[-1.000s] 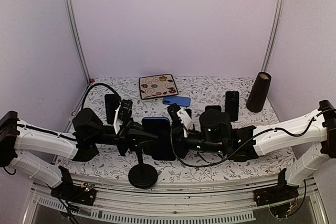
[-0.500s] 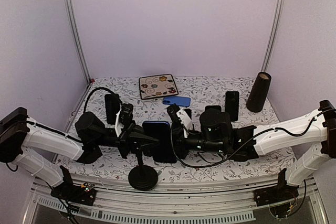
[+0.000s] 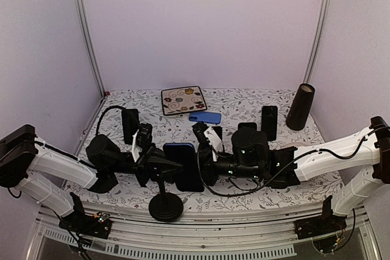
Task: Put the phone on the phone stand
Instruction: Install the phone onto the phone stand.
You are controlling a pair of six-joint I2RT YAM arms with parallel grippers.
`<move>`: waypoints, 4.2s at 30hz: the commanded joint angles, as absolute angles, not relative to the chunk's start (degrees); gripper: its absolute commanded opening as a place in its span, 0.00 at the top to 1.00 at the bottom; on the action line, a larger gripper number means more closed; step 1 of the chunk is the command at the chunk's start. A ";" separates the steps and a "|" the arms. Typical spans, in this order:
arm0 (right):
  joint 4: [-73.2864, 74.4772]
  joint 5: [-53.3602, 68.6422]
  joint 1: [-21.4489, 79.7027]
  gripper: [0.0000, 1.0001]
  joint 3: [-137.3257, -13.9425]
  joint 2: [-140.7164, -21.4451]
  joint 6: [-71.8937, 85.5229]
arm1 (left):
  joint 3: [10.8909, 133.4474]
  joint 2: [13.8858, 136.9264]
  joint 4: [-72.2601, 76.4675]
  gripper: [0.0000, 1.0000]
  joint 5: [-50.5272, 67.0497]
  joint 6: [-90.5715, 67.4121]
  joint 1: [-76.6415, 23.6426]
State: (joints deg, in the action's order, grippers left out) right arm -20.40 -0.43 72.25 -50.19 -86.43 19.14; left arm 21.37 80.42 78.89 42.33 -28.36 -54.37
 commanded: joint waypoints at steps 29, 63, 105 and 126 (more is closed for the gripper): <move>-21.70 -15.31 77.06 0.98 -52.47 -86.14 18.00 | 15.49 73.39 68.75 1.00 35.83 -28.53 -50.73; -5.47 -37.03 80.95 0.98 -62.47 -93.69 24.39 | 19.80 56.97 23.58 1.00 -2.73 -23.04 -55.84; 0.72 -23.21 81.90 0.86 -68.81 -91.67 22.78 | 23.01 57.86 10.18 1.00 -13.23 -22.63 -59.95; 6.36 -11.67 78.39 0.74 -68.82 -86.54 22.75 | 23.07 58.12 8.31 1.00 -11.76 -20.60 -59.88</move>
